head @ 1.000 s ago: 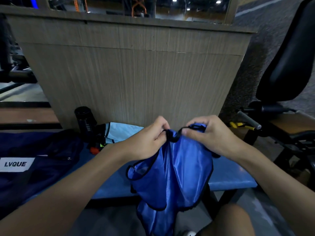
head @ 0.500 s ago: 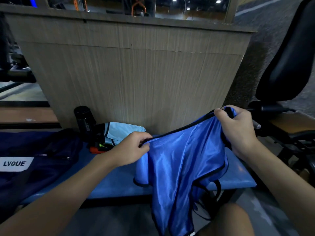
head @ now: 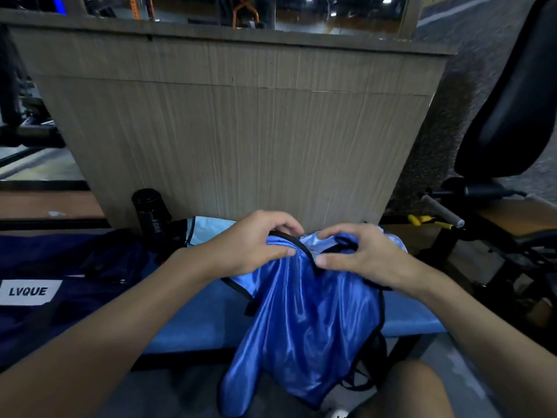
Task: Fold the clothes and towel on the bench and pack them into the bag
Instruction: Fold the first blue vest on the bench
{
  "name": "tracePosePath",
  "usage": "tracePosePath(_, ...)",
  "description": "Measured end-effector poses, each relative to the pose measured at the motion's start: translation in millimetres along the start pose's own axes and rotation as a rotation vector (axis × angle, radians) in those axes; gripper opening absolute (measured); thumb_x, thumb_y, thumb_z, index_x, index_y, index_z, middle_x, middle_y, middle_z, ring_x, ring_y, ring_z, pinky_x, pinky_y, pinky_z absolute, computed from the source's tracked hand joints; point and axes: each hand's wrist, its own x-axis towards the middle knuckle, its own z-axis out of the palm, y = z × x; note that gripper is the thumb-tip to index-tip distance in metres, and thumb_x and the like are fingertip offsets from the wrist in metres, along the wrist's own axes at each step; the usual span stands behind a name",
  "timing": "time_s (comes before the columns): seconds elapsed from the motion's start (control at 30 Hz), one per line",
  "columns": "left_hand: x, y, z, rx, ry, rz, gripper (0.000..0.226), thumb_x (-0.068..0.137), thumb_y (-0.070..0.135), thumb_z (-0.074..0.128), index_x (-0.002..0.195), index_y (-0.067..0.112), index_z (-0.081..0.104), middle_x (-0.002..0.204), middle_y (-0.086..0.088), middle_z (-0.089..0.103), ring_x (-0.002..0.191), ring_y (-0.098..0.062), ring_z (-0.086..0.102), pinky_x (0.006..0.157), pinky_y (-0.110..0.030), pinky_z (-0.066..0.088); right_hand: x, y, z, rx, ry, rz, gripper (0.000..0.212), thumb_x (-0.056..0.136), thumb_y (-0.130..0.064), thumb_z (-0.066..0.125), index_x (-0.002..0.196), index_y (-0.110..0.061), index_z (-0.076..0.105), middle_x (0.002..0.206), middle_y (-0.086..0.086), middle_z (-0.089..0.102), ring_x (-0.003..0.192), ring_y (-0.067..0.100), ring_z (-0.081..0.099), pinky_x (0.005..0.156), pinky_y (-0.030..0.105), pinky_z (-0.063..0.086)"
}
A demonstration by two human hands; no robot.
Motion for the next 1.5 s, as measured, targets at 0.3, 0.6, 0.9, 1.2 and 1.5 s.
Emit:
tracePosePath(0.3,1,-1,-3,-0.008,0.005,-0.008,0.062,0.084,-0.005,0.068,0.123,0.038,0.047,0.103,0.003,0.054,0.085,-0.020,0.060,0.081,-0.031,0.052,3,1,19,0.100,0.005,-0.117,0.012,0.091,-0.010,0.068,0.080,-0.005,0.070,0.073,0.021,0.061,0.069,0.017,0.050,0.066,0.036,0.040)
tracePosePath(0.6,-3,-20,-19,0.027,0.265,-0.140,0.032,0.085,0.004,0.071,0.090,0.032,0.056,0.086,0.007,0.068,0.087,-0.021,0.066,0.075,-0.035,0.052,-3,-3,6,0.106,0.079,-0.042,0.018,0.079,-0.024,0.079,0.089,-0.010,0.072,0.088,0.012,0.073,0.075,0.009,0.062,0.071,0.020,0.048)
tracePosePath(0.9,-1,12,-10,0.030,0.148,-0.020,0.027,0.082,0.005,0.062,0.082,0.032,0.067,0.084,0.006,0.071,0.079,-0.032,0.068,0.073,-0.054,0.055,-3,-16,16,0.160,0.072,-0.047,0.042,0.075,-0.058,0.066,0.083,-0.019,0.078,0.093,0.020,0.072,0.098,0.043,0.063,0.086,0.046,0.051)
tracePosePath(1.2,-5,18,-6,-0.018,0.165,-0.030,0.022,0.075,0.014,0.060,0.085,0.034,0.067,0.086,0.003,0.071,0.080,-0.037,0.069,0.072,-0.059,0.056,-4,-16,19,0.128,0.061,-0.074,0.030,0.078,-0.042,0.079,0.085,-0.013,0.074,0.089,0.017,0.072,0.082,0.028,0.067,0.084,0.044,0.051)
tracePosePath(1.5,-13,8,-20,0.024,0.176,-0.119,0.043,0.081,-0.015,0.062,0.082,0.027,0.067,0.085,0.006,0.070,0.075,0.003,0.063,0.073,-0.013,0.050,3,2,4,0.172,0.228,-0.019,0.017,0.088,-0.011,0.060,0.077,0.002,0.061,0.068,0.012,0.051,0.066,0.021,0.045,0.062,0.038,0.035)
